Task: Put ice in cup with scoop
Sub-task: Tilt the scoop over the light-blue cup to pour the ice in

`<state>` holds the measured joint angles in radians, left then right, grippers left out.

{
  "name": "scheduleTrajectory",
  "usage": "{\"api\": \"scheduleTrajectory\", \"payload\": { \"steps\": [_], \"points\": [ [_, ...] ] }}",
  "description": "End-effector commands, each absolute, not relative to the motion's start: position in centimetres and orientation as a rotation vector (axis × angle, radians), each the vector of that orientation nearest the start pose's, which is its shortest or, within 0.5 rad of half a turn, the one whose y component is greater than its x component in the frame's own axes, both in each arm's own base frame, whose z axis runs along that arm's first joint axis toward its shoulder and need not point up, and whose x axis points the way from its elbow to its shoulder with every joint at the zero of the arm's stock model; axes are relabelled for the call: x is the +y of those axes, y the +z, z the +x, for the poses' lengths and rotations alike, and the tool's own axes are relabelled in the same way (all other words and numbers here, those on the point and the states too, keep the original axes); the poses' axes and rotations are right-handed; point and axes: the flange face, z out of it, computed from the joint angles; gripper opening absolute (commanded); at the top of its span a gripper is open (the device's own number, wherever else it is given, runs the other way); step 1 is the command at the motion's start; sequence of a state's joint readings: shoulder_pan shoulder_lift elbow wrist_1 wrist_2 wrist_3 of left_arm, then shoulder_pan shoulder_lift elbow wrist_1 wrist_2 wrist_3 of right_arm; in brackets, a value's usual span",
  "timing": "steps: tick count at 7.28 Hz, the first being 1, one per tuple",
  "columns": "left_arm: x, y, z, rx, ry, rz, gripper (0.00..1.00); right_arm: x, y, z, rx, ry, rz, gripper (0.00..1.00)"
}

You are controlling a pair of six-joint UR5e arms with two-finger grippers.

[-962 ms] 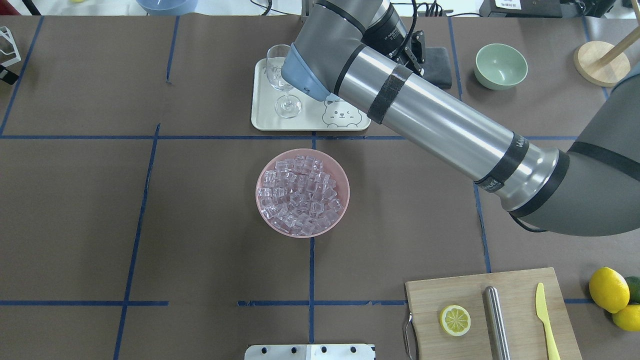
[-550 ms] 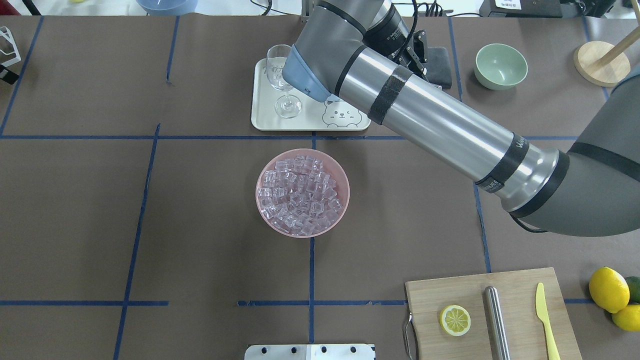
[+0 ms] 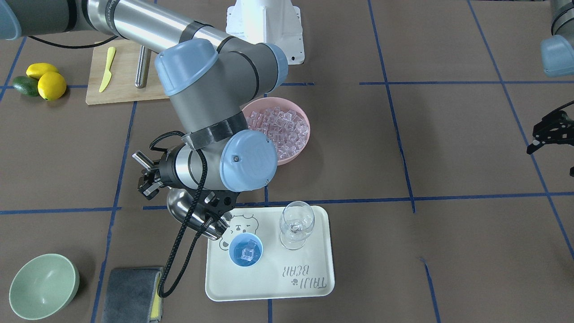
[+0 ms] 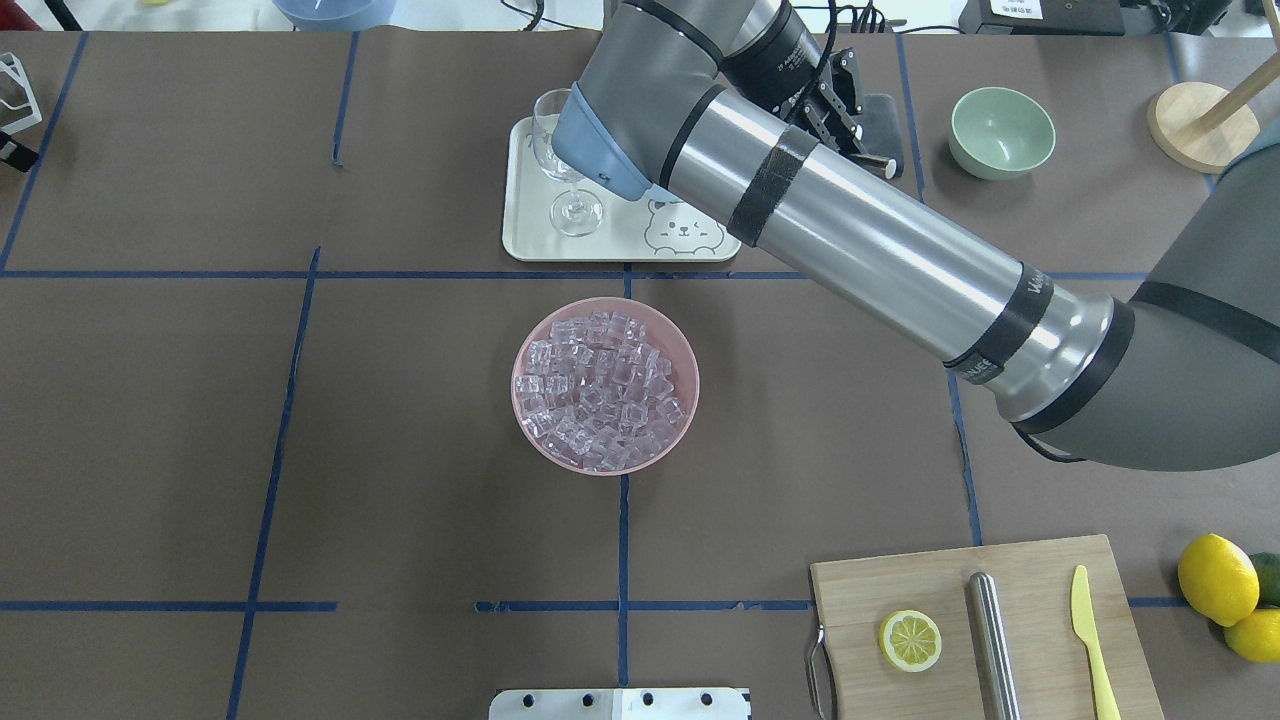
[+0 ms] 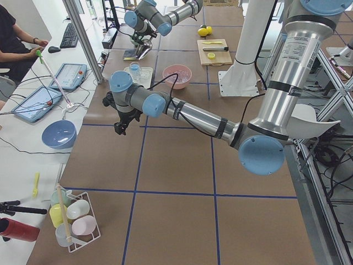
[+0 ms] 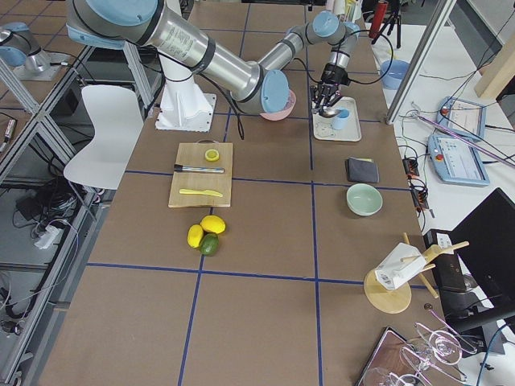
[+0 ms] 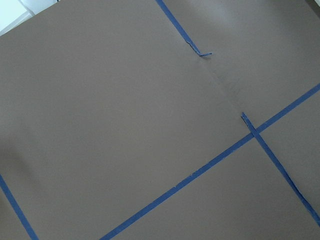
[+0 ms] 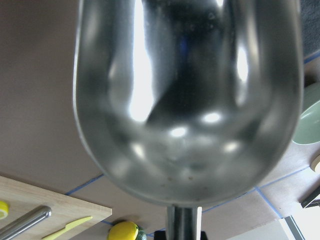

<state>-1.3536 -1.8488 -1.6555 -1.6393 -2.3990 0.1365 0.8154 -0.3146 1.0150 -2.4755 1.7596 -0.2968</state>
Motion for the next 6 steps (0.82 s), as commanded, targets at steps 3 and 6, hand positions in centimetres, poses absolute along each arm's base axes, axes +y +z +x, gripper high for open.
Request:
{"api": "scheduleTrajectory", "payload": {
  "steps": [3, 6],
  "points": [
    [-60.22, 45.27, 7.2, 0.841, 0.507, 0.375, 1.0, -64.6, 14.67, -44.11, 0.068, -1.216, -0.277, 0.0],
    [-60.34, 45.0, 7.24, 0.843, 0.509, 0.378, 1.0, -64.6, 14.87, -44.01, 0.062, -1.213, -0.265, 0.0]
  ]
}}
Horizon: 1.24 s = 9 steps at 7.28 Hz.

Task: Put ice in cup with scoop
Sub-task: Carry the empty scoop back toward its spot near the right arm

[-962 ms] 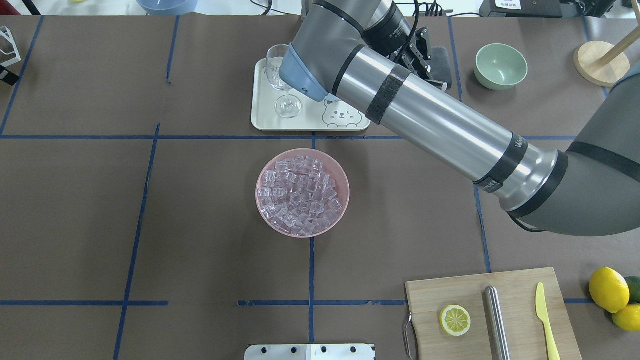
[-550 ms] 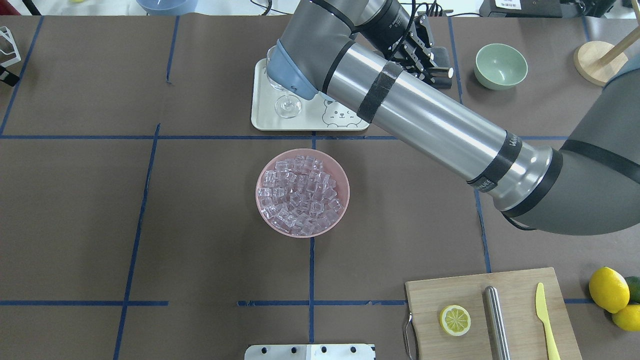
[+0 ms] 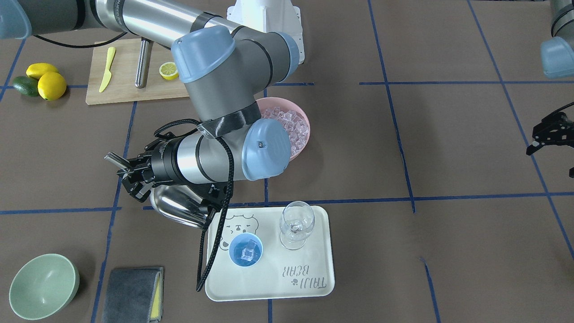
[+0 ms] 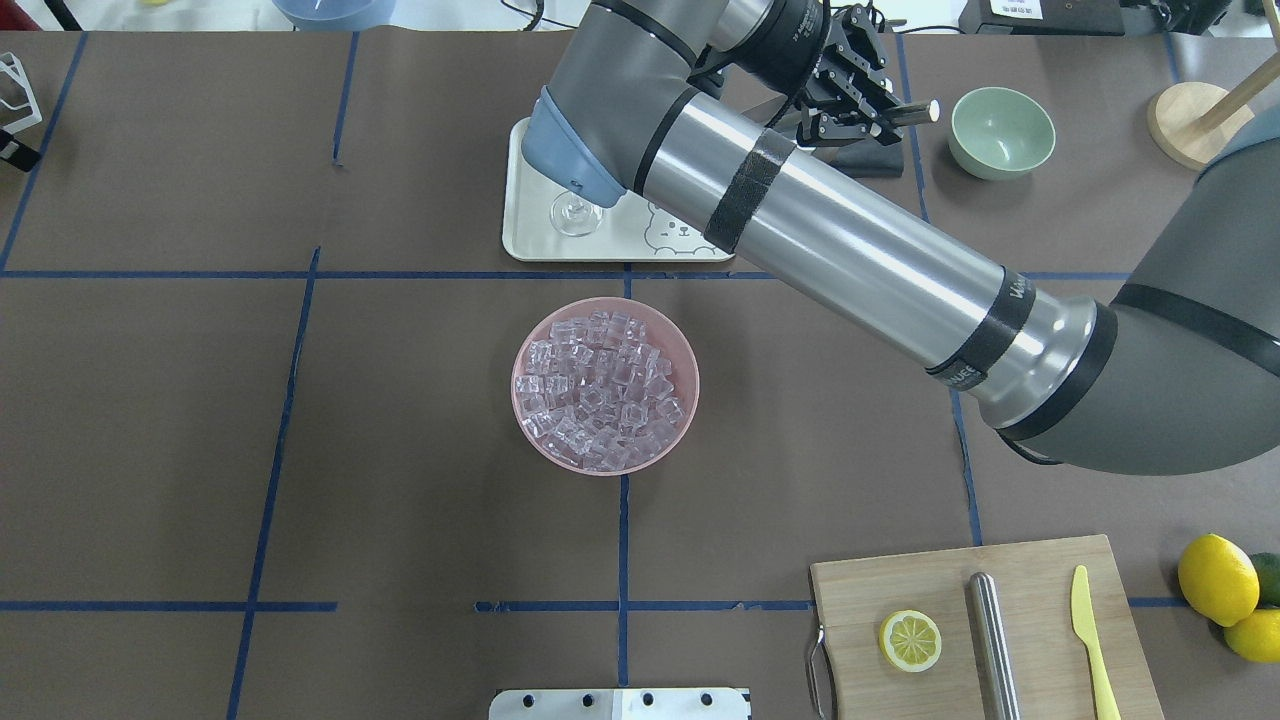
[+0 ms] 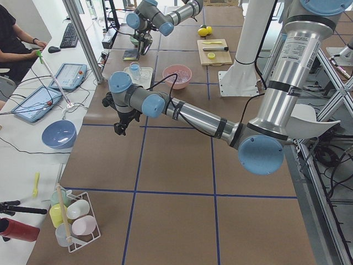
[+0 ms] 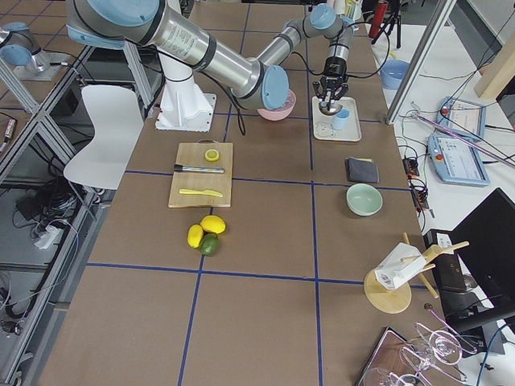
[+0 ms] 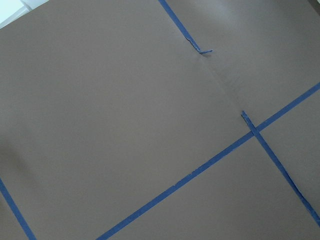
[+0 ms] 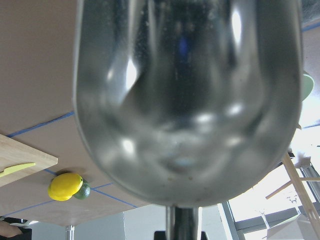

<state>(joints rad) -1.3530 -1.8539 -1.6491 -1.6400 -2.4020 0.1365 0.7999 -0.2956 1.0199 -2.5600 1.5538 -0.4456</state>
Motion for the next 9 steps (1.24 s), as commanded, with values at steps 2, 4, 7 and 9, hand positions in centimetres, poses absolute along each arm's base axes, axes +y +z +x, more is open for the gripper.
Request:
{"api": "scheduleTrajectory", "payload": {
  "steps": [2, 4, 7, 9],
  "points": [
    [-60.4, 44.7, 7.3, 0.843, 0.511, 0.383, 1.0, -62.5, 18.1, -41.8, -0.001, -1.192, -0.172, 0.0],
    [-60.4, 44.1, 7.2, 0.843, 0.513, 0.39, 1.0, -62.1, 21.7, -39.2, -0.003, -1.144, -0.175, 0.0],
    [-60.1, 43.4, 7.1, 0.842, 0.517, 0.404, 1.0, -60.3, 29.3, -28.1, -0.174, -0.979, -0.049, 0.0],
    [-60.0, 42.9, 7.1, 0.842, 0.52, 0.413, 1.0, -57.5, 31.7, -20.7, -0.249, -0.893, -0.006, 0.0]
  ]
}}
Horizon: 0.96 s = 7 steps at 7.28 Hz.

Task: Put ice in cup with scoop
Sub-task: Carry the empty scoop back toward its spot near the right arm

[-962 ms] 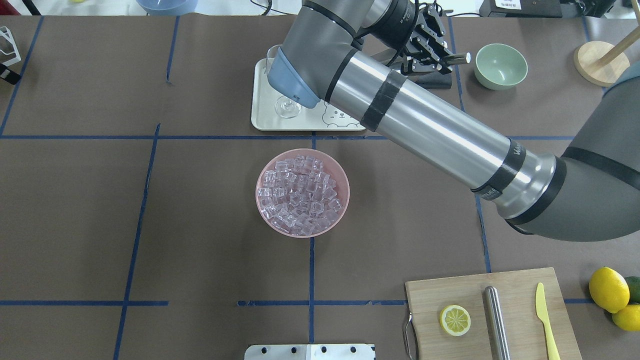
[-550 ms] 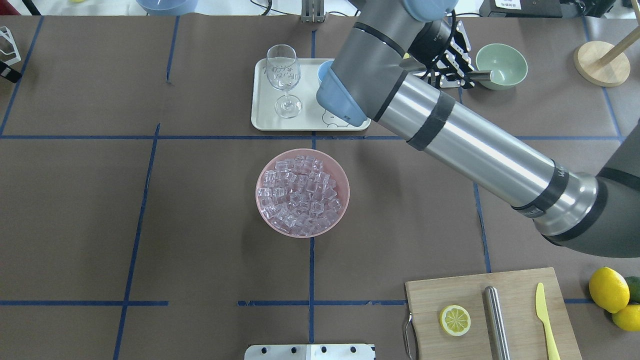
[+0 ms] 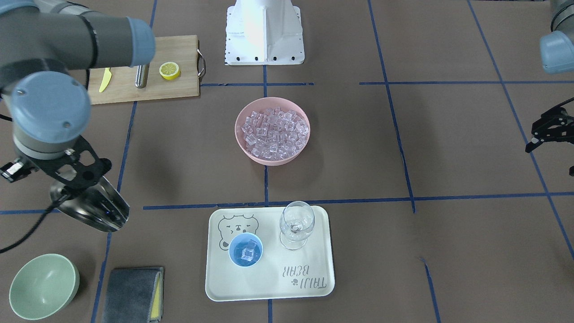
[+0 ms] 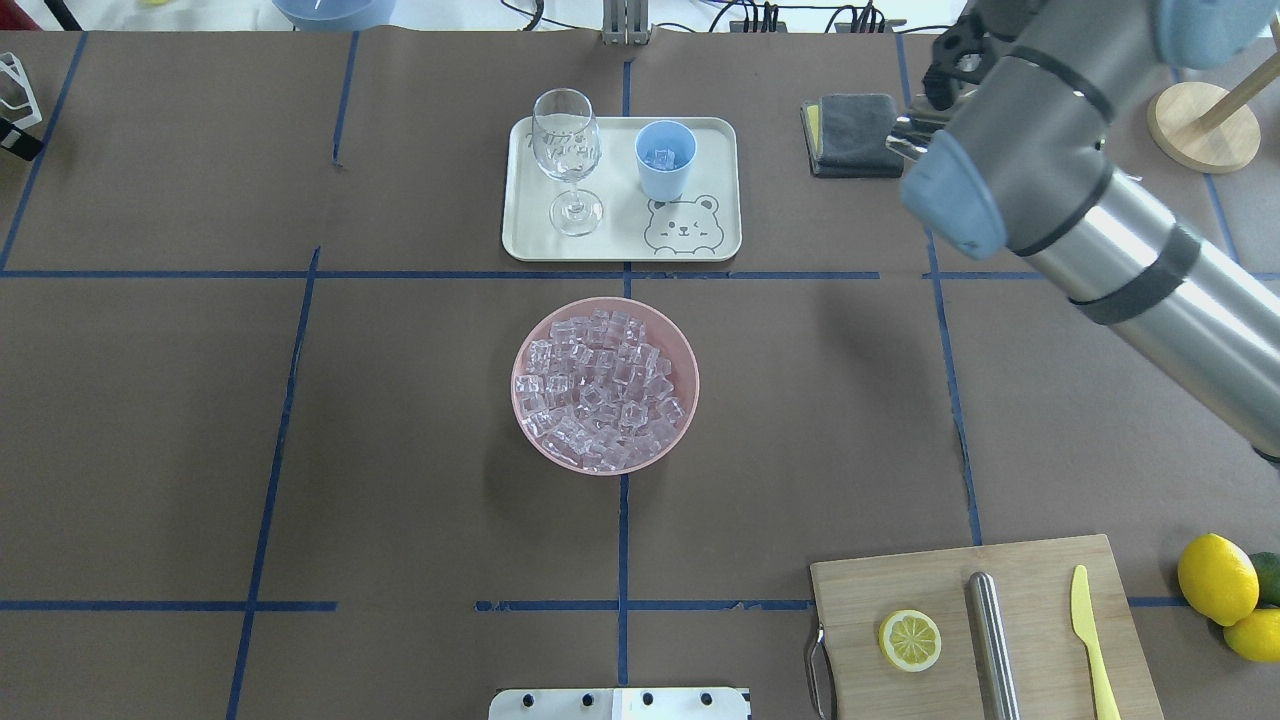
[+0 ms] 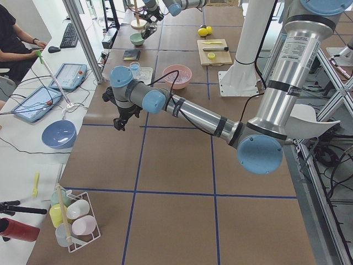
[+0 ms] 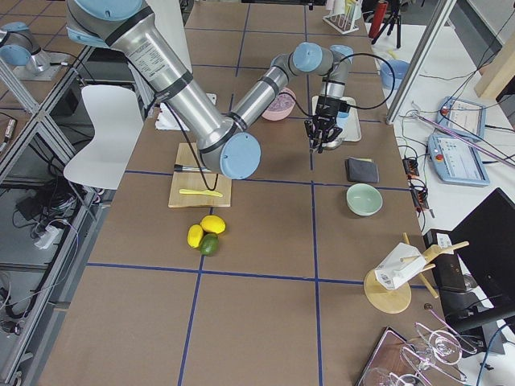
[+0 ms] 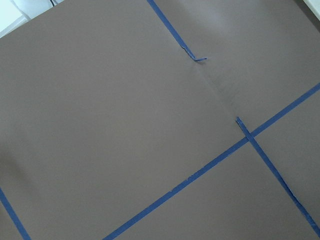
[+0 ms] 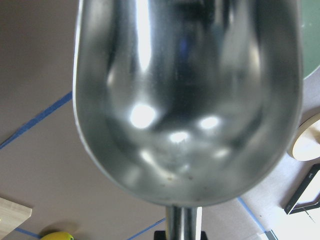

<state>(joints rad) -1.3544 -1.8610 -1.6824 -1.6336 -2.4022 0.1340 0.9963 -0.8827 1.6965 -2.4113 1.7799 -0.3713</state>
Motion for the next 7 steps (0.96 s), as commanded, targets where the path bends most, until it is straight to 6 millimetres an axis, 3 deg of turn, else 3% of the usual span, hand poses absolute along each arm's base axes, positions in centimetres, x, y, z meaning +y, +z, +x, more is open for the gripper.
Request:
{"api": "scheduleTrajectory", "payload": {
  "steps": [1, 4, 5, 6, 7],
  "points": [
    [-60.0, 42.6, 7.1, 0.842, 0.521, 0.418, 1.0, -56.4, 34.2, -19.8, -0.247, -0.875, -0.006, 0.0],
    [-60.3, 42.1, 7.0, 0.84, 0.524, 0.429, 1.0, -53.7, 39.2, -19.0, -0.322, -0.669, -0.085, 0.0],
    [-60.1, 41.3, 7.0, 0.84, 0.526, 0.441, 1.0, -51.6, 41.6, -18.5, -0.38, -0.615, -0.097, 0.0],
    [-60.0, 41.0, 7.0, 0.84, 0.527, 0.446, 1.0, -48.2, 45.6, -17.0, -0.426, -0.589, -0.084, 0.0],
    [-60.0, 41.0, 7.1, 0.841, 0.529, 0.445, 1.0, -46.1, 48.6, -16.4, -0.501, -0.534, -0.038, 0.0]
  ]
}}
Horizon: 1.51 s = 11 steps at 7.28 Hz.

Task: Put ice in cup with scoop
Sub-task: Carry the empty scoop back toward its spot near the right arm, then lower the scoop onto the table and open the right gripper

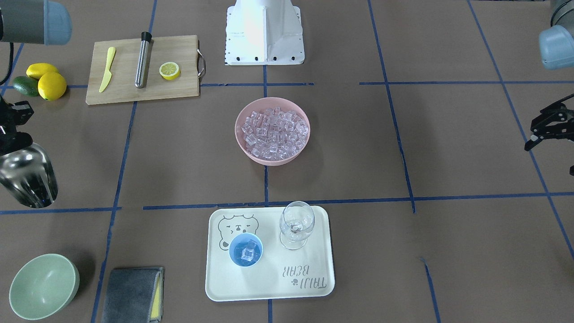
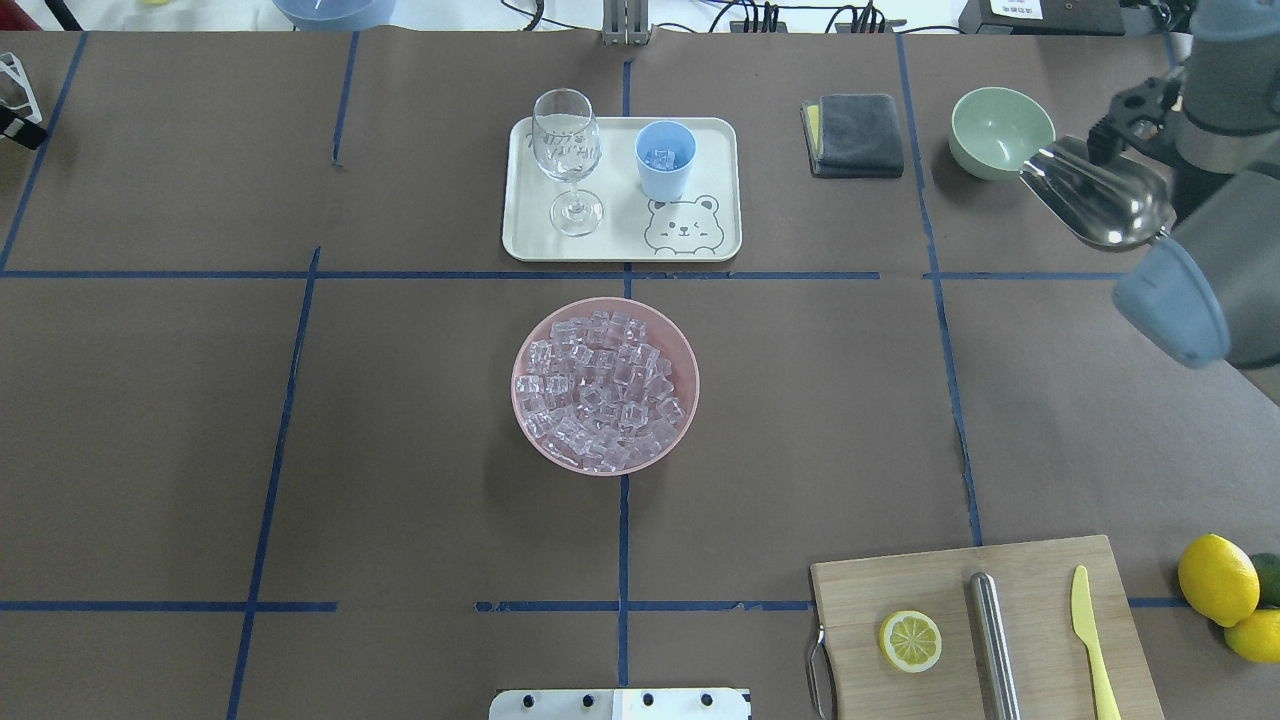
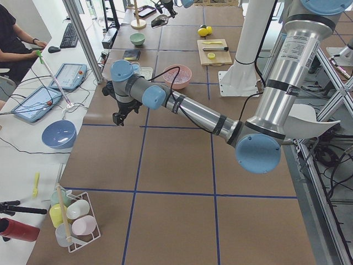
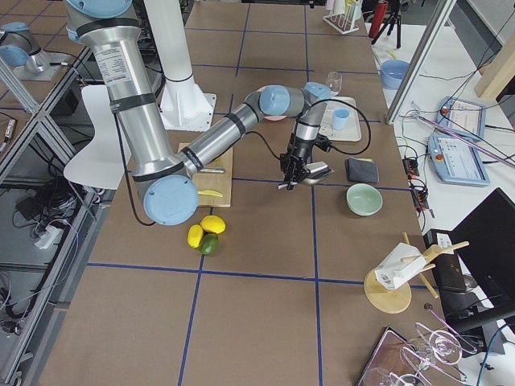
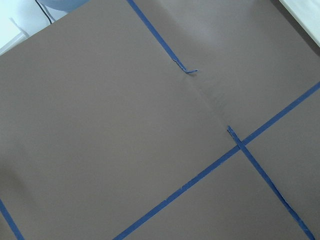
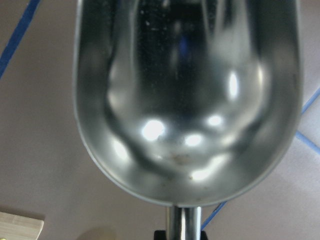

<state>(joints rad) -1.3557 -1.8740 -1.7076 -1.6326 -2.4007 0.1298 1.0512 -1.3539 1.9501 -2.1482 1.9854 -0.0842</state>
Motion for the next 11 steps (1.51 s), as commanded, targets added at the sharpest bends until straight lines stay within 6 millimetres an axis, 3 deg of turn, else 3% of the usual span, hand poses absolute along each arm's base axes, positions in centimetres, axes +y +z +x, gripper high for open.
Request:
{"api": "scheduleTrajectory", "payload": {
  "steps": [1, 2, 4, 6, 7, 8, 9, 11],
  "points": [
    [-60.0, 41.0, 7.0, 0.84, 0.527, 0.445, 1.0, -44.9, 50.8, -15.8, -0.514, -0.365, -0.047, 0.0],
    [-59.9, 41.6, 6.9, 0.839, 0.524, 0.435, 1.0, -44.9, 51.2, -16.0, -0.533, -0.235, -0.046, 0.0],
    [-57.6, 47.7, 6.2, 0.823, 0.482, 0.339, 1.0, -43.6, 51.8, -16.6, -0.605, -0.207, -0.08, 0.0],
    [-55.5, 51.7, 4.7, 0.739, 0.446, 0.297, 1.0, -42.9, 51.3, -18.9, -0.614, -0.181, -0.099, 0.0],
    [-55.3, 52.9, 4.2, 0.688, 0.457, 0.295, 1.0, -42.2, 50.6, -21.0, -0.648, -0.147, -0.093, 0.0],
    [-55.4, 53.4, 2.8, 0.67, 0.463, 0.306, 1.0, -40.8, 50.3, -24.4, -0.664, -0.108, -0.117, 0.0],
    [-55.4, 53.4, 2.5, 0.667, 0.459, 0.309, 1.0, -40.6, 50.8, -25.4, -0.679, -0.074, -0.124, 0.0],
    [-55.4, 53.0, 2.5, 0.667, 0.46, 0.317, 1.0, -39.6, 53.1, -25.3, -0.679, -0.07, -0.188, 0.0]
  ]
}}
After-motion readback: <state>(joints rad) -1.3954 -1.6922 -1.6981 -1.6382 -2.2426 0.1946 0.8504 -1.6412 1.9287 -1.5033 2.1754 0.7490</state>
